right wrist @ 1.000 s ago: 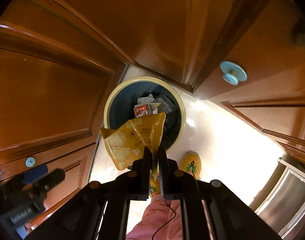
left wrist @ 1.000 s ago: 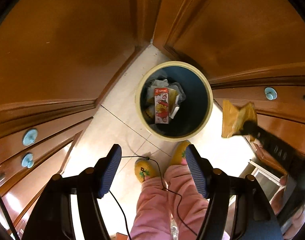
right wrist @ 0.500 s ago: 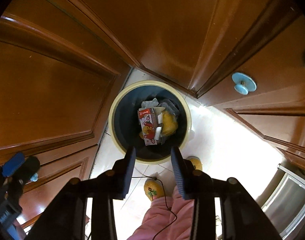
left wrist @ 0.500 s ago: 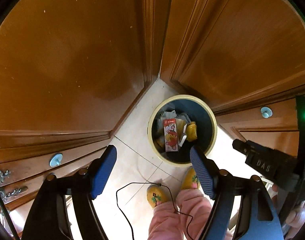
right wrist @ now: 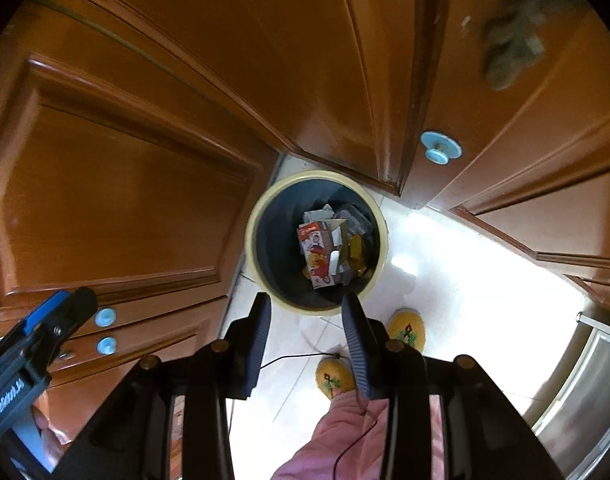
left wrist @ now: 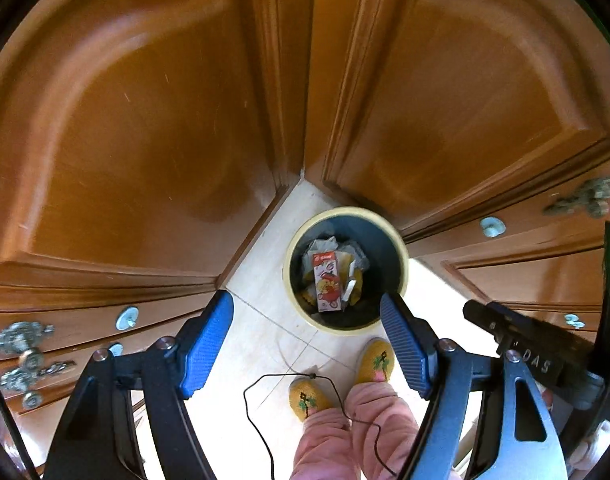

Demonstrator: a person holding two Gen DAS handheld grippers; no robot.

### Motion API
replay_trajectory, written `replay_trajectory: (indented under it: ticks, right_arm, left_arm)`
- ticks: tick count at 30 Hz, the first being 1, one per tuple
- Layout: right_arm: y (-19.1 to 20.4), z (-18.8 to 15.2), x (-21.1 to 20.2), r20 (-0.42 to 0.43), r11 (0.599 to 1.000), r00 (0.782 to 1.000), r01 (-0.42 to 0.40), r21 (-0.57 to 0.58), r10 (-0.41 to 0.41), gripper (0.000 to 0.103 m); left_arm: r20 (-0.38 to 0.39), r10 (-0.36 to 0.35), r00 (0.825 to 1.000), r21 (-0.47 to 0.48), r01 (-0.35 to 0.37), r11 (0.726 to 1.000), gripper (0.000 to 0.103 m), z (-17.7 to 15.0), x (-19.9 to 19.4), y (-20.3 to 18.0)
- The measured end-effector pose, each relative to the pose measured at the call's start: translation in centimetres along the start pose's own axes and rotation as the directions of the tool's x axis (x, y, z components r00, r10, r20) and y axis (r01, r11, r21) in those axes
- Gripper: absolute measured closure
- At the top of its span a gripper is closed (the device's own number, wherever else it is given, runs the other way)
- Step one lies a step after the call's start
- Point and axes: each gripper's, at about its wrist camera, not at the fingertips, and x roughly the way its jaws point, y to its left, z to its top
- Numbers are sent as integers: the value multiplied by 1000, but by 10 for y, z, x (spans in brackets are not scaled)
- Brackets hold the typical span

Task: Collect trash
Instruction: 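Raise both tools back up to the counter trash, then grasp the white dropper bottle with the left tool while the right tool grasps clear plastic wrap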

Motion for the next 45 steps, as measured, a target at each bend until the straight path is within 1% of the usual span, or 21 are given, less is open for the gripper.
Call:
replay_trajectory:
  ticks: [4, 6, 8, 10, 13, 16, 17, 19, 21, 22, 25, 27, 30, 33, 34, 35, 37, 38, 40, 45]
  right_arm:
    - [18, -9, -54, 51, 999, 998, -40, -28, 42, 66]
    - [30, -13, -90, 89, 997, 994, -53, -54, 57, 66]
    - [40, -15, -127, 136, 995, 988, -63, -79, 73, 66]
    - [50, -16, -164, 189, 993, 979, -62, -98, 80, 66]
    - [61, -18, -224, 284, 992, 955, -51, -117, 83, 66]
    - [66, -20, -285, 387, 993, 920, -22, -117, 66, 66]
    - [66, -21, -299, 412, 993, 909, -17, -114, 63, 66]
    - [66, -22, -333, 469, 994, 882, 6, -107, 45, 66]
    - [65, -21, -367, 509, 995, 860, 27, -99, 28, 66]
    - [63, -19, -381, 522, 995, 852, 35, -96, 20, 66]
    - [58, -14, -427, 569, 993, 823, 73, -90, -9, 66]
    - [54, -9, -452, 596, 991, 803, 101, -92, -27, 66]
    - [47, 7, -484, 624, 987, 779, 141, -83, -58, 63]
    - [38, 29, -508, 639, 988, 767, 135, -80, -53, 59]
    - [34, 42, -515, 641, 988, 766, 132, -77, -53, 59]
    - [32, 51, -518, 640, 988, 766, 133, -75, -54, 59]
    - [27, 79, -525, 636, 989, 770, 127, -78, -49, 59]
    - [22, 97, -526, 632, 989, 774, 118, -85, -38, 59]
    - [15, 127, -526, 624, 990, 781, 99, -101, -15, 59]
    - [-6, 211, -500, 574, 990, 817, 38, -133, 46, 59]
  left_arm:
    - [59, -26, 998, 11, 26, 1000, 29, 5, -54, -5]
    - [99, -47, 994, 24, 45, 999, 29, 10, -90, -8]
    - [146, -73, 987, 42, 67, 997, 28, 14, -128, -13]
    - [190, -87, 978, 58, 77, 995, 24, 18, -161, -19]
    - [267, -126, 955, 91, 105, 990, 21, 26, -217, -30]
    - [350, -172, 921, 132, 133, 982, 18, 35, -274, -44]
    - [369, -181, 911, 147, 135, 980, 17, 37, -286, -47]
    - [414, -206, 887, 181, 141, 973, 16, 43, -317, -56]
    - [465, -225, 856, 213, 138, 967, 14, 50, -345, -67]
    - [489, -234, 841, 229, 135, 964, 10, 53, -358, -73]
    - [548, -254, 797, 262, 125, 957, 4, 62, -389, -85]
    - [569, -266, 778, 281, 120, 952, 3, 69, -405, -94]
    - [589, -277, 759, 298, 116, 948, 3, 84, -426, -110]
    - [597, -277, 753, 299, 112, 948, 2, 104, -435, -128]
    - [598, -274, 753, 296, 110, 949, 2, 112, -434, -133]
    - [598, -270, 755, 293, 108, 950, 2, 121, -428, -138]
    - [590, -258, 765, 287, 100, 953, 2, 144, -418, -151]
    - [588, -249, 769, 282, 94, 955, 2, 154, -409, -156]
    - [583, -222, 782, 271, 71, 960, 2, 178, -396, -171]
    - [515, -163, 841, 242, 40, 969, 2, 249, -352, -213]
